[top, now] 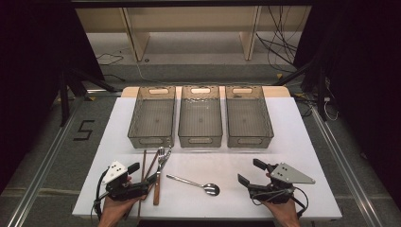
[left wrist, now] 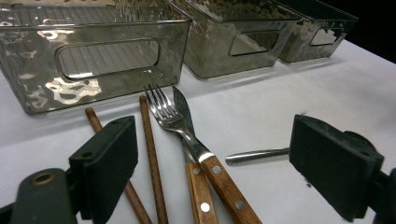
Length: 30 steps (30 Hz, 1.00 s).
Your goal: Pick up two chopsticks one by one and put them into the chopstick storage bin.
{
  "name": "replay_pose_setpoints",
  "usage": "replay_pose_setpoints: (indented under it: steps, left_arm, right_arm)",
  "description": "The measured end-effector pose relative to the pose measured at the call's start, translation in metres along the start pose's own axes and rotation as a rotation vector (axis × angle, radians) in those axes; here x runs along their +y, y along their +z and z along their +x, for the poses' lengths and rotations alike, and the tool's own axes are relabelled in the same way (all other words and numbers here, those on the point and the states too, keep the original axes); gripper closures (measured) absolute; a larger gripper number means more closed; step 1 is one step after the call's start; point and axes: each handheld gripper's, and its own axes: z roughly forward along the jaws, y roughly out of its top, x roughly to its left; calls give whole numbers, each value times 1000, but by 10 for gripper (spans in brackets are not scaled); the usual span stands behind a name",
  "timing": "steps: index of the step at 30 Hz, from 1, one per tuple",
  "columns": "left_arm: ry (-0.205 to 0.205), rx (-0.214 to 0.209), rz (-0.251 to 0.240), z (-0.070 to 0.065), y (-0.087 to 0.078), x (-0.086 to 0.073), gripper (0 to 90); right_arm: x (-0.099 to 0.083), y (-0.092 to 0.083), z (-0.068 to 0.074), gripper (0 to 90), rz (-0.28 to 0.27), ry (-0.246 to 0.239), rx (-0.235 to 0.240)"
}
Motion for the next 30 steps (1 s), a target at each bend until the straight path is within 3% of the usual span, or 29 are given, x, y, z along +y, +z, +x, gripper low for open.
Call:
replay_pose_setpoints:
  steps: [9, 14, 21, 26, 30]
  left_arm:
    - [-4, 17, 12, 0, 0, 5, 156]
    - [-11, 32, 49, 1, 1, 12, 159]
    - [-2, 88, 158, 7, 0, 26, 178]
    - [18, 130, 292, 8, 7, 35, 197]
    - [47, 174, 373, 8, 9, 44, 285]
  right_arm:
    - [1, -2, -2, 229, -13, 8, -7]
    - [2, -2, -2, 231, -8, 12, -11]
    - [2, -3, -3, 231, -3, 25, -5]
    - [1, 0, -3, 231, 14, 27, 28]
    - [0, 4, -1, 232, 28, 18, 49]
